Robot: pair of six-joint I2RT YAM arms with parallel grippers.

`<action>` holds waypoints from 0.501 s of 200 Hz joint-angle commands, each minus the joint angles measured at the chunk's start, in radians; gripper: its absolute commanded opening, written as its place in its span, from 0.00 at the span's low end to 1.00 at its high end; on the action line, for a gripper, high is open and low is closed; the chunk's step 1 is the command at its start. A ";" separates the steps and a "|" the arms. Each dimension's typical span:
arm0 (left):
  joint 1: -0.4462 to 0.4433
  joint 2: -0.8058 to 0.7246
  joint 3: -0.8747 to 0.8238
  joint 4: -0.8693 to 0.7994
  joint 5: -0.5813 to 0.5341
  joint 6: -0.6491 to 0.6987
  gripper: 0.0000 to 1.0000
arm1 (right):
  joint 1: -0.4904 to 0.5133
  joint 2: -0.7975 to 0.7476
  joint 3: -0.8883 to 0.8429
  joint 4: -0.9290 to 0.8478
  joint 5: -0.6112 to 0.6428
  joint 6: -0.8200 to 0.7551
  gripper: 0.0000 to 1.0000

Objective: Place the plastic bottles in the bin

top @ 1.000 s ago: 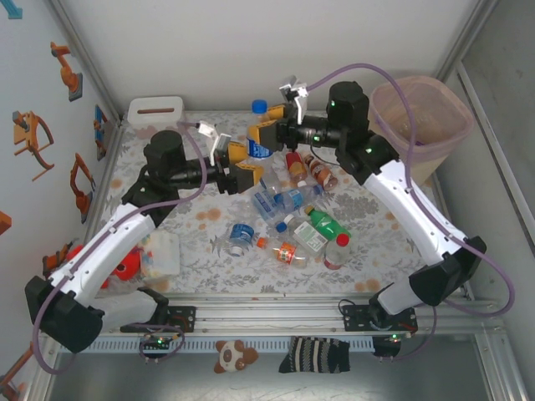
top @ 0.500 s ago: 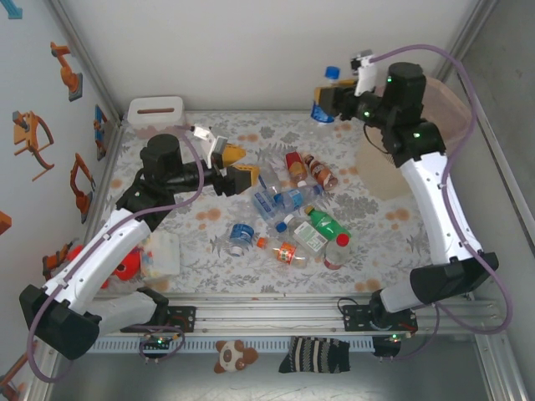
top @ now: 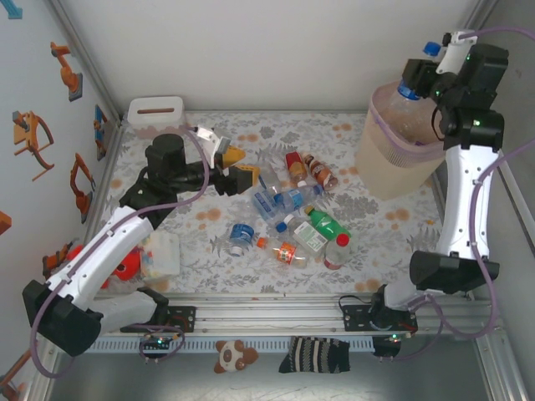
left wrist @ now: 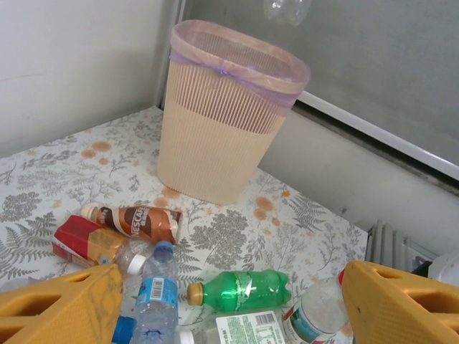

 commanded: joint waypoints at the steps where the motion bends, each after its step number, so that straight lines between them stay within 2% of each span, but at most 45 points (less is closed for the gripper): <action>1: 0.011 0.019 0.010 0.016 0.003 0.019 0.79 | -0.018 0.085 0.074 -0.111 0.096 -0.121 0.44; 28: 0.024 0.040 0.018 0.019 0.017 0.012 0.79 | -0.025 0.154 0.102 -0.150 0.199 -0.224 0.42; 58: 0.042 0.056 0.014 0.045 0.041 -0.006 0.78 | -0.025 0.234 0.114 -0.204 0.260 -0.330 0.38; 100: 0.061 0.077 0.006 0.059 0.066 -0.016 0.78 | -0.029 0.358 0.099 -0.301 0.274 -0.388 0.38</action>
